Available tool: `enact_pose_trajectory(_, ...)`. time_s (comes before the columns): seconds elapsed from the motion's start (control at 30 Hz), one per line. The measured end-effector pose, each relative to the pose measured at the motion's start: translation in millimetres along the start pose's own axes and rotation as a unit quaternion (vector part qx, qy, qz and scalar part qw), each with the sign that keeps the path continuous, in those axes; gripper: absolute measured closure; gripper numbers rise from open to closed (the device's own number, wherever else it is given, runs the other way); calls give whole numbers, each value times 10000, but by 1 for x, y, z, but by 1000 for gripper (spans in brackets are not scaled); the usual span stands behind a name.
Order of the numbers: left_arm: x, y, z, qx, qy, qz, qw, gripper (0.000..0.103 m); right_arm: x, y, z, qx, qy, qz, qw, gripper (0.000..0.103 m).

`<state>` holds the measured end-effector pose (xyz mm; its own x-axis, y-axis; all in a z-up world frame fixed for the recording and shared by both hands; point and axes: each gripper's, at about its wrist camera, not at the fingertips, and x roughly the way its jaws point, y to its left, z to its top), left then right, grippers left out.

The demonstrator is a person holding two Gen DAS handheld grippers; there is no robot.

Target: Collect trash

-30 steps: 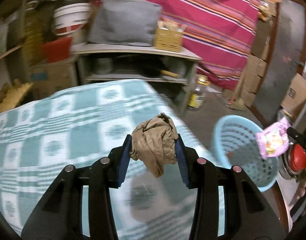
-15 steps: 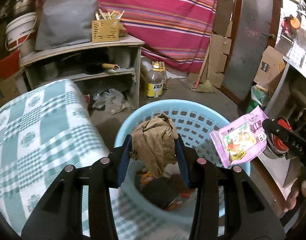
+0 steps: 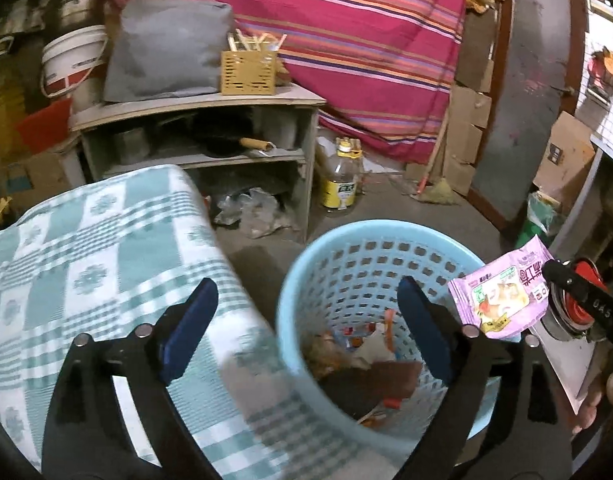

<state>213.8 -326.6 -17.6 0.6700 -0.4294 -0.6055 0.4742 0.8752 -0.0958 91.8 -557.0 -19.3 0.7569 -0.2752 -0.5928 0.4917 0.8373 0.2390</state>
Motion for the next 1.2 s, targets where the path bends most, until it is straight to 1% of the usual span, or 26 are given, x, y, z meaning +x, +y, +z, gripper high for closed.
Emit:
enact_pose_trajectory(0.1, -8, 10, 3, -102, -58, 61, 9999, 10, 1, 8, -1, -53, 6, 41, 10000, 102)
enact_pose_trajectory(0.2, -17, 18, 3, -128, -205, 243, 9994, 6, 4, 20, -2, -117, 31, 97, 9999, 99)
enact_pose_trajectory(0.27, -21, 21, 3, -151, -236, 297, 9992, 6, 6, 25, -3, -163, -1, 168, 9997, 98)
enact_pose_trajectory(0.33, -24, 25, 3, -201, -242, 297, 9991, 6, 10, 35, -4, -291, -12, 149, 9995, 98)
enact_pose_trajectory(0.37, -25, 27, 4, -223, -255, 296, 9990, 6, 11, 38, -4, -315, 3, 147, 9994, 86)
enact_pose_trajectory(0.4, -28, 30, 4, -246, -279, 308, 9988, 6, 15, 42, -6, -332, 59, 195, 9992, 69)
enact_pose_trajectory(0.43, -29, 31, 4, -257, -293, 319, 9987, 6, 16, 44, -6, -334, 75, 213, 9992, 31)
enact_pose_trajectory(0.47, -30, 33, 5, -265, -306, 332, 9986, 6, 16, 46, -7, -337, 35, 207, 9992, 24)
enact_pose_trajectory(0.5, -32, 36, 5, -267, -323, 357, 9985, 6, 16, 50, -9, -389, -8, 135, 9992, 24)
enact_pose_trajectory(0.6, -38, 44, 6, -330, -355, 425, 9979, 6, 19, 59, -10, -580, 49, -6, 9983, 23)
enact_pose_trajectory(0.67, -42, 50, 6, -398, -375, 444, 9975, 6, 21, 61, -11, -631, 87, -78, 9979, 18)
enact_pose_trajectory(0.7, -46, 55, 6, -425, -399, 473, 9972, 6, 21, 62, -12, -646, 102, -100, 9978, 18)
enact_pose_trajectory(0.77, -53, 61, 6, -418, -448, 547, 9966, 6, 22, 64, -13, -674, 131, -97, 9976, 14)
enact_pose_trajectory(0.87, -66, 72, 4, -391, -537, 704, 9953, 6, 20, 70, -16, -767, 151, -129, 9969, 12)
enact_pose_trajectory(1.0, -86, 90, -1, -390, -624, 936, 9929, 6, 13, 80, -20, -798, 204, -40, 9966, 12)
enact_pose_trajectory(1.03, -91, 95, -2, -418, -643, 996, 9921, 6, 11, 84, -21, -812, 185, -19, 9965, 11)
enact_pose_trajectory(1.07, -95, 98, -3, -442, -659, 1035, 9915, 6, 9, 86, -21, -829, 155, -19, 9964, 9)
enact_pose_trajectory(1.13, -106, 107, -5, -456, -700, 1130, 9901, 6, 4, 95, -22, -894, 62, -45, 9960, 8)
enact_pose_trajectory(1.2, -118, 114, -10, -341, -753, 1315, 9879, 6, 2, 104, -23, -1004, 1, -56, 9949, 8)
